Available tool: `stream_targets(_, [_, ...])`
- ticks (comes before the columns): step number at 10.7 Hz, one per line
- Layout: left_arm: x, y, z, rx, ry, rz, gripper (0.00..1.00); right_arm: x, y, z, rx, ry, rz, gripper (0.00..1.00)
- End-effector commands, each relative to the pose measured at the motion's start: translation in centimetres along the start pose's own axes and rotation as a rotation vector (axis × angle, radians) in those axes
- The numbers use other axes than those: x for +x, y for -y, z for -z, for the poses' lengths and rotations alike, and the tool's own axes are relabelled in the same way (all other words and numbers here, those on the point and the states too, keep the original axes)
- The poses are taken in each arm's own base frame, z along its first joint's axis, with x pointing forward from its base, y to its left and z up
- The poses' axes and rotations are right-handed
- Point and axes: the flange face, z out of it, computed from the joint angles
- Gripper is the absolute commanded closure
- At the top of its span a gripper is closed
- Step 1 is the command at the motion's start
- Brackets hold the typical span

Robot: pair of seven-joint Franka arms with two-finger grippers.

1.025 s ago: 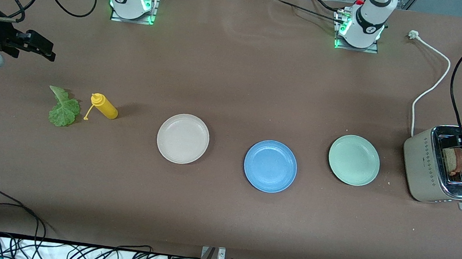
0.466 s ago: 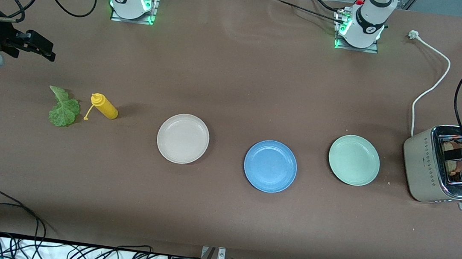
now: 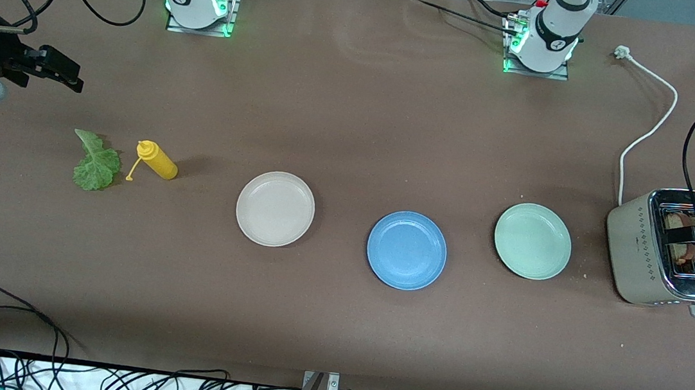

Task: Make sandwich in blue plate with both arms
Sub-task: 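Move the left gripper over the toaster and lower toward the bread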

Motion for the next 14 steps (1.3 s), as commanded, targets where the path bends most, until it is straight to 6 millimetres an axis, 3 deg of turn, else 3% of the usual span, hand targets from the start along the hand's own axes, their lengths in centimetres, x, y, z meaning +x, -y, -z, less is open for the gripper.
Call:
stream_targets(1, [0.4,1.3,-0.7,-0.026,0.005,-0.004,0.00,-0.4,-0.2,0.2,0.012,-0.003,-0.001,0.00])
stream_targets(6, [0.0,1.6,-1.7,-0.034,0.034,0.016,0.00,-0.3,-0.4,0.2,0.012,-0.005,0.001,0.00])
stream_targets(10, [-0.8,1.9,-4.4,-0.094,0.082,0.051,0.00,-0.3,-0.4,0.2,0.012,-0.005,0.001,0.00])
stream_targets(14, [-1.2,1.8,-5.1,-0.097,0.099,0.068,0.03,-0.3,-0.7,0.2,0.013,-0.006,-0.002,0.00])
